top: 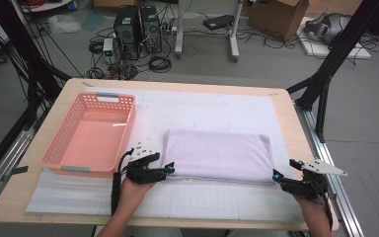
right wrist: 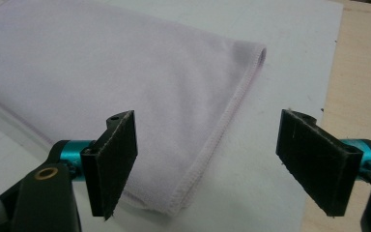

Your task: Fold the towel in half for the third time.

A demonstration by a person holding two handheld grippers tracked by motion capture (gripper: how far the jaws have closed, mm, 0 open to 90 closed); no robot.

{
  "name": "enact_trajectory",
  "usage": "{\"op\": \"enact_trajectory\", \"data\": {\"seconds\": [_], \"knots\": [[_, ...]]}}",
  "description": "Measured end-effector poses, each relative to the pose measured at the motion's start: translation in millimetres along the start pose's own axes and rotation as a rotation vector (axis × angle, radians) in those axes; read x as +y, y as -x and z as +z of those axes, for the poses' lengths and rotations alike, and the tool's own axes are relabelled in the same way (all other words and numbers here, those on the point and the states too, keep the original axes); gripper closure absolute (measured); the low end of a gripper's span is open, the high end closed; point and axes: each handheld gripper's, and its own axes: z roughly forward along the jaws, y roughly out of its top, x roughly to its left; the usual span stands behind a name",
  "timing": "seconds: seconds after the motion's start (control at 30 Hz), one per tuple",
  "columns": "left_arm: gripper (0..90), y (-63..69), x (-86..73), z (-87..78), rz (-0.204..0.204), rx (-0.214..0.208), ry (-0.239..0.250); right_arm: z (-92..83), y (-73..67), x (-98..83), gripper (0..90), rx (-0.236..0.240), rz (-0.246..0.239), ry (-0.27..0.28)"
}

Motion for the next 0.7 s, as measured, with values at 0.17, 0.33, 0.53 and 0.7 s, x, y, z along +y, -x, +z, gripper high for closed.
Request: {"op": "enact_trajectory", "data": {"seconds": [0.17,0.33,0.53,0.7], "knots": [[24.1,1.6,0.1,3.9,-0.015,0.034,-0.009,1.5,-1.8,2.0,21.4,0.012,-0.006,-0.004],[29.7,1.7,-1.2,8.1,-0.034,0.045,-0.069,6.1,-7.3,8.0,21.3,0.034,-0.010,-0.004],[40.2,3.4,-2.6,9.2,-0.036,0.040,-0.111,16.8,-16.9,21.1,21.2,0.070,-0.041,-0.003],[44.3,7.4,-3.5,9.0,-0.009,0.055,-0.118,24.5,-25.1,31.3,21.2,0.098,-0.057,0.003]]}}
